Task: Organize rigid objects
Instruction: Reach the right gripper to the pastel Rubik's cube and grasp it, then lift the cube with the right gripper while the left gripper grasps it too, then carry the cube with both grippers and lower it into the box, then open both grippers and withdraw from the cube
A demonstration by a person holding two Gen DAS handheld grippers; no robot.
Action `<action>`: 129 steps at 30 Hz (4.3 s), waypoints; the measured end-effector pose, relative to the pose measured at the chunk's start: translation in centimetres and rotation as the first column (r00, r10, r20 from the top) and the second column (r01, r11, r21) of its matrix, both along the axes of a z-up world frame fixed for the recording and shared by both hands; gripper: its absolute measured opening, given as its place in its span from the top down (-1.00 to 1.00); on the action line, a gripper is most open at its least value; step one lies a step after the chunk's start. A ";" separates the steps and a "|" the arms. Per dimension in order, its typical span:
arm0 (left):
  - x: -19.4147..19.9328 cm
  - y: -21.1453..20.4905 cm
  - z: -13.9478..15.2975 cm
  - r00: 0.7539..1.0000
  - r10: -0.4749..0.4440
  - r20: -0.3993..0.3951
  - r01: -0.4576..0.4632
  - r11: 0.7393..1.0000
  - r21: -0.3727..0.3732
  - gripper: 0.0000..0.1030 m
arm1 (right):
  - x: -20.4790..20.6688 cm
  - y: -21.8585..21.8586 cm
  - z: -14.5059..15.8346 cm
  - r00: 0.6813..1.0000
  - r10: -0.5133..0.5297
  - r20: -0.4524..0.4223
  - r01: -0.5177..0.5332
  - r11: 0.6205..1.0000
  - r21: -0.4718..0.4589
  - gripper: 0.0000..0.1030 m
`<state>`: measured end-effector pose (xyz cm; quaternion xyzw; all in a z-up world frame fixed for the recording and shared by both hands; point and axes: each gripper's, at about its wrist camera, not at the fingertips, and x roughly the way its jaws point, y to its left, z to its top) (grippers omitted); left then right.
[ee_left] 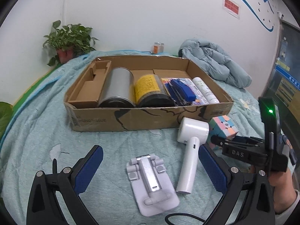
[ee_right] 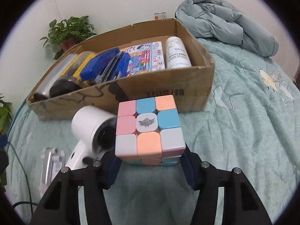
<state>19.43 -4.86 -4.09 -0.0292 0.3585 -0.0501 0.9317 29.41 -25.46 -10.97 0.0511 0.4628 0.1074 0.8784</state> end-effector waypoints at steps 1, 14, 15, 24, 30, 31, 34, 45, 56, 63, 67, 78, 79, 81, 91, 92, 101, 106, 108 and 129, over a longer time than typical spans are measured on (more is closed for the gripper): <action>0.1 -0.1 -0.1 1.000 -0.021 -0.012 0.021 1.000 -0.021 -0.99 | -0.8 -0.2 0.3 1.000 0.010 -0.004 -0.010 1.000 0.018 -0.09; -0.5 -5.0 -5.4 0.791 -0.560 -0.248 0.335 0.734 -0.591 -0.96 | -12.9 1.0 2.1 0.950 0.312 0.002 -0.311 0.945 0.105 -0.18; -0.6 -5.0 -5.8 0.786 -0.560 -0.262 0.321 0.731 -0.602 -0.93 | -13.4 1.1 2.2 0.948 0.318 0.019 -0.319 0.944 0.083 -0.18; -0.1 -4.4 -8.2 0.785 -0.530 -0.320 0.245 0.741 -0.625 -0.44 | -14.0 2.6 1.5 0.946 0.317 0.066 -0.315 0.948 -0.032 -0.10; -0.7 -4.9 -9.5 0.768 -0.520 -0.374 0.214 0.759 -0.615 -0.40 | -14.4 2.0 1.4 0.970 0.233 0.073 -0.236 0.971 0.041 -0.09; -0.7 -4.7 -9.7 0.768 -0.516 -0.380 0.195 0.753 -0.628 -0.40 | -14.3 1.7 1.3 0.976 0.208 0.065 -0.213 0.974 0.075 -0.09; -0.3 -3.9 -10.2 0.765 -0.511 -0.392 0.144 0.729 -0.669 -0.39 | -14.2 1.1 1.1 0.985 0.169 0.034 -0.172 0.966 0.195 -0.09; 0.2 -1.2 -6.9 0.812 -0.493 -0.313 0.152 0.696 -0.702 -0.34 | -13.8 2.4 3.5 0.978 0.174 0.115 -0.192 0.968 0.162 -0.09; 3.4 1.8 0.7 0.846 -0.491 -0.209 0.221 0.679 -0.700 -0.34 | -11.1 3.9 9.0 0.953 0.163 0.254 -0.198 0.973 0.122 -0.09; 6.7 2.9 3.5 0.850 -0.492 -0.191 0.220 0.660 -0.719 -0.34 | -8.3 5.2 11.3 0.942 0.169 0.290 -0.203 0.975 0.090 -0.09; 8.8 3.6 4.6 0.849 -0.494 -0.187 0.215 0.647 -0.731 -0.34 | -6.5 5.6 12.0 0.939 0.166 0.301 -0.199 0.977 0.082 -0.09; 17.3 2.2 4.2 0.824 -0.525 -0.212 0.206 0.627 -0.752 -0.34 | -0.6 5.5 12.0 0.946 0.139 0.294 -0.164 0.984 0.064 -0.09; 18.4 1.9 3.9 0.818 -0.531 -0.222 0.201 0.626 -0.754 -0.34 | 0.3 5.4 11.9 0.949 0.130 0.286 -0.154 0.986 0.063 -0.09; 20.7 1.1 3.8 0.809 -0.540 -0.232 0.205 0.630 -0.749 -0.34 | 1.9 5.0 11.8 0.955 0.118 0.273 -0.141 0.987 0.070 -0.09; 32.7 -3.0 1.5 0.753 -0.574 -0.321 0.177 0.647 -0.741 -0.34 | 11.6 2.1 10.0 0.978 0.026 0.205 -0.051 0.992 0.119 -0.09; 34.1 -3.4 0.9 0.744 -0.577 -0.336 0.170 0.651 -0.740 -0.34 | 12.7 1.9 9.5 0.982 0.015 0.190 -0.040 0.991 0.127 -0.09; 42.1 -3.9 -4.6 0.711 -0.526 -0.467 0.075 0.717 -0.693 -0.67 | 19.1 0.8 4.3 0.997 -0.055 0.047 0.047 0.988 0.147 -0.09; 42.8 -2.4 -4.4 0.741 -0.488 -0.460 0.085 0.749 -0.657 -0.67 | 20.1 2.3 3.9 0.998 -0.029 0.050 0.026 0.998 0.053 -0.10; 42.3 -1.8 -3.8 0.757 -0.472 -0.452 0.102 0.769 -0.632 -0.67 | 20.1 3.0 3.6 1.000 -0.019 0.017 0.019 1.000 0.022 -0.14; 11.2 5.0 8.7 0.970 0.126 0.208 -0.141 0.988 0.057 1.00 | 2.1 2.3 8.9 0.979 -0.022 0.203 0.032 0.998 -0.050 -0.80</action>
